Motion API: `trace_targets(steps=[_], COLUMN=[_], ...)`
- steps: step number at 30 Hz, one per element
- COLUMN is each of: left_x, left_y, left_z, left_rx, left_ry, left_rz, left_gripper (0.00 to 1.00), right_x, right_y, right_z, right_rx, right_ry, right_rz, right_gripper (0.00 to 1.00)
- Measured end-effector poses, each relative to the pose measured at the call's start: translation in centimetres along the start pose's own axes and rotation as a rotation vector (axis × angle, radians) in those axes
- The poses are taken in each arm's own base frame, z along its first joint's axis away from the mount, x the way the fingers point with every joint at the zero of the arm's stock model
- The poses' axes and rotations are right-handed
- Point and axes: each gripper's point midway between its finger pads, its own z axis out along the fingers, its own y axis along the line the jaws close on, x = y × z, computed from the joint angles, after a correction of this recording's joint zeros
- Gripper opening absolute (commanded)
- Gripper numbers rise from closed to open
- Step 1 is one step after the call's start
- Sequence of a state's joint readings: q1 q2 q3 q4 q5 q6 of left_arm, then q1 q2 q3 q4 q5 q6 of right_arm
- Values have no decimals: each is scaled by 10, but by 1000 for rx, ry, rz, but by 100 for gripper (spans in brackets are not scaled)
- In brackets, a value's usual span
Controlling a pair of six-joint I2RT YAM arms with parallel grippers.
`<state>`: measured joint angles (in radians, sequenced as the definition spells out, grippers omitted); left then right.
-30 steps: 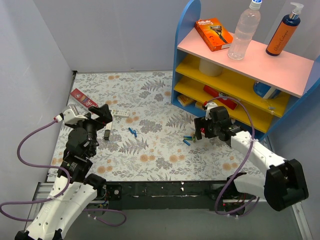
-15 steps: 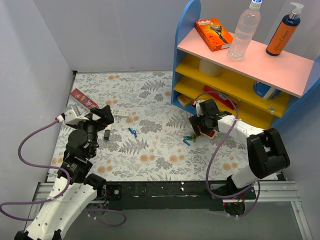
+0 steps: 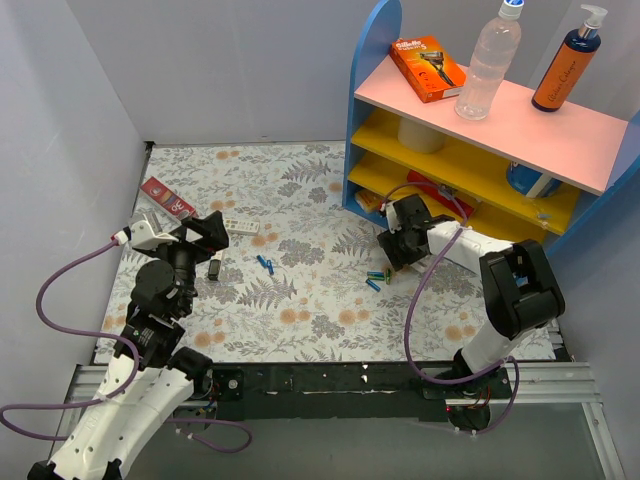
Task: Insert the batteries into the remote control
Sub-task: Pick up the remote control from the center of the board, then turn over the remote control.
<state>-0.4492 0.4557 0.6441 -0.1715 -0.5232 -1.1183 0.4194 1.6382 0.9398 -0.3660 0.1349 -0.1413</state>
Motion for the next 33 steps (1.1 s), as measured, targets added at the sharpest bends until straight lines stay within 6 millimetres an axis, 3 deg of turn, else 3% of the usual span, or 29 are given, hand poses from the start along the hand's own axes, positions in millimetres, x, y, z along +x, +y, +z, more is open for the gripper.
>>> trace_targets(steps=[3, 4, 6, 12, 13, 18, 20, 25, 29, 33], left_x=[0, 0, 1, 3, 3, 9, 14, 28, 49, 68], left_y=[0, 0, -1, -2, -2, -7, -12, -43, -71, -93], left_z=[0, 0, 0, 0, 0, 2, 2, -2, -9, -13], left_rx=[2, 2, 5, 13, 14, 41, 73, 246, 408, 509], left_ry=[1, 2, 3, 11, 11, 27, 45, 105, 186, 279], left_rz=[1, 1, 2, 5, 5, 8, 13, 3, -44, -109], left_gripper=[98, 98, 98, 98, 98, 98, 98, 98, 98, 98], right_x=[3, 3, 5, 9, 11, 15, 12, -25, -60, -74], right_y=[5, 7, 10, 11, 11, 11, 11, 26, 58, 97], right_z=[0, 0, -1, -2, -2, -12, -21, -65, -105, -134], right_rx=[-30, -38, -52, -56, -54, -50, -56, -122, -252, -410], right_ry=[10, 14, 20, 38, 42, 57, 34, -162, -380, -543], right_rz=[1, 2, 0, 4, 4, 12, 23, 79, 167, 270], right_gripper=[62, 52, 50, 28, 20, 7, 3, 1, 1, 1])
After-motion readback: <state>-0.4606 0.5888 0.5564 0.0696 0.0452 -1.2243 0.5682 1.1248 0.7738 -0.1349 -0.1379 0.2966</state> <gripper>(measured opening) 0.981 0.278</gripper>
